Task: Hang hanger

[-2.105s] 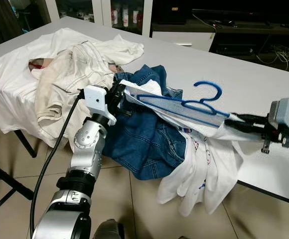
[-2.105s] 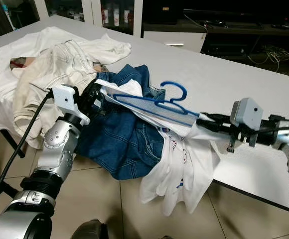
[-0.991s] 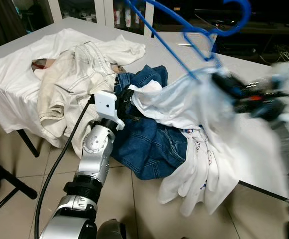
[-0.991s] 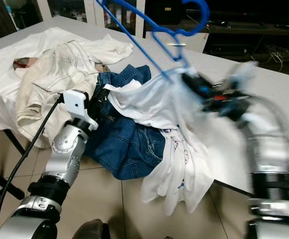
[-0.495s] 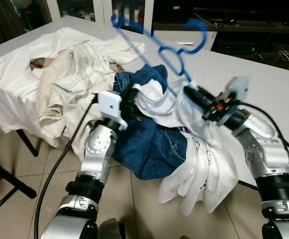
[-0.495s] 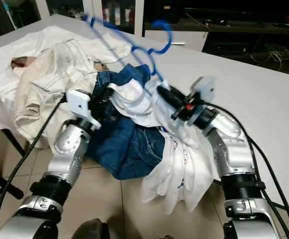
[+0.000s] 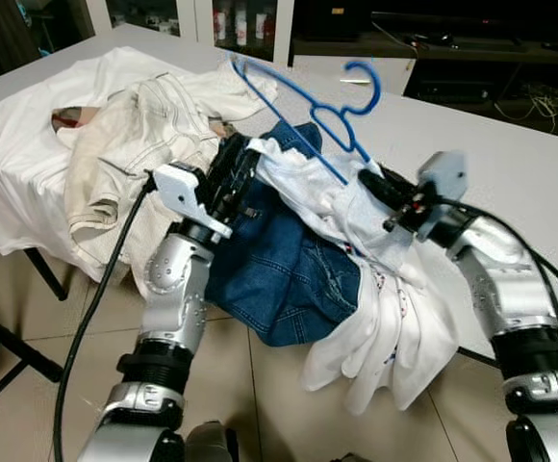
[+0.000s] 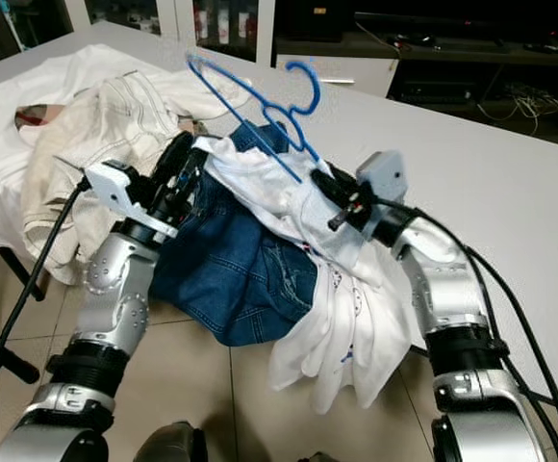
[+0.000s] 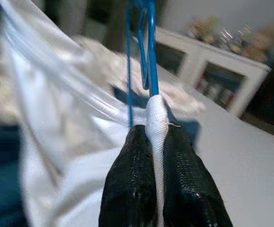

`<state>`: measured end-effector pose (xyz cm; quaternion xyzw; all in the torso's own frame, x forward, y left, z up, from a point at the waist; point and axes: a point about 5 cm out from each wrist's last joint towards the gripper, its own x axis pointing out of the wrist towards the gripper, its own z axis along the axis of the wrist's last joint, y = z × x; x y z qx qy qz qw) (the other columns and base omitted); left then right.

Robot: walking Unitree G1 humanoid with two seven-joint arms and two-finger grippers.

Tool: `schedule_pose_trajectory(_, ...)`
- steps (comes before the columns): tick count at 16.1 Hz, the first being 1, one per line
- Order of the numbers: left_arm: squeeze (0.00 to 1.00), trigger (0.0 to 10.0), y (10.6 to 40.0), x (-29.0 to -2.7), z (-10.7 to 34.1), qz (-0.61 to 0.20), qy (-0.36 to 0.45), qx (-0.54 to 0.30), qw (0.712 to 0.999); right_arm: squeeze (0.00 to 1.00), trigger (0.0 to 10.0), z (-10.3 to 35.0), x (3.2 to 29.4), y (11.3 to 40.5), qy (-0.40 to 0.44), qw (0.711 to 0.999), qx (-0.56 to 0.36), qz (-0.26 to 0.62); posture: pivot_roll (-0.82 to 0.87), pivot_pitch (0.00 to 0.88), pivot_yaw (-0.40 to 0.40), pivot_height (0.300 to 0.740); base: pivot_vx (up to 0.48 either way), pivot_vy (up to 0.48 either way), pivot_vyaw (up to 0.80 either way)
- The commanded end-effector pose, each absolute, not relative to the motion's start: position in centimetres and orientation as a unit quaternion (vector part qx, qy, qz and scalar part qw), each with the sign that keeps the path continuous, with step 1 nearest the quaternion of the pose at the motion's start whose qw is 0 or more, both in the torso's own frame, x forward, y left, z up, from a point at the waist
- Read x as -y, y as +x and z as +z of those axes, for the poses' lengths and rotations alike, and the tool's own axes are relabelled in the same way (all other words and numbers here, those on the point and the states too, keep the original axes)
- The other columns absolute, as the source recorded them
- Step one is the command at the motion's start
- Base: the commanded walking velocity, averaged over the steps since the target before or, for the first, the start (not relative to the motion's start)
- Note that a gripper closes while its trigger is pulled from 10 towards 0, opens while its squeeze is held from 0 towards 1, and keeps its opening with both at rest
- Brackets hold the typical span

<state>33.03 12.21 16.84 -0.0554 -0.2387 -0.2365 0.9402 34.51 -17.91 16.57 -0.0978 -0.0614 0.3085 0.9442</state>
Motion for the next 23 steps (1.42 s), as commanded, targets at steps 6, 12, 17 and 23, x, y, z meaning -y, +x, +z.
schedule_pose_trajectory(6, 0.0, 10.0, 31.9, -11.2, 13.8, -0.307, 0.073, 0.177, 0.932, 0.0, 10.0, 18.1, 21.4, 36.6, -0.137, 0.976, 0.068, 0.157, 0.11, 0.0, -0.07, 0.71, 0.0, 0.0, 0.0)
schedule_pose_trajectory(12, 0.0, 10.0, 31.8, -9.6, 14.1, -0.295, 0.034, 0.187, 0.937, 0.0, 10.0, 21.8, 25.6, 38.0, -0.21, 0.972, 0.101, -0.027, 0.1, 0.0, -0.088, 0.71, 0.0, 0.0, 0.0)
schedule_pose_trajectory(17, 0.0, 10.0, 31.6, -9.5, 14.1, -0.287, 0.022, 0.19, 0.939, 0.0, 10.0, 18.9, 20.2, 38.3, -0.279, 0.948, 0.07, 0.137, 0.11, 0.0, -0.091, 0.71, 0.0, 0.0, 0.0)
schedule_pose_trajectory(23, 0.0, 10.0, 31.6, -10.7, 16.0, -0.238, 0.02, 0.253, 0.938, 0.0, 10.0, 15.6, 15.8, 35.3, -0.338, 0.885, 0.105, 0.304, 0.11, 0.0, -0.081, 0.71, 0.0, 0.0, 0.0)
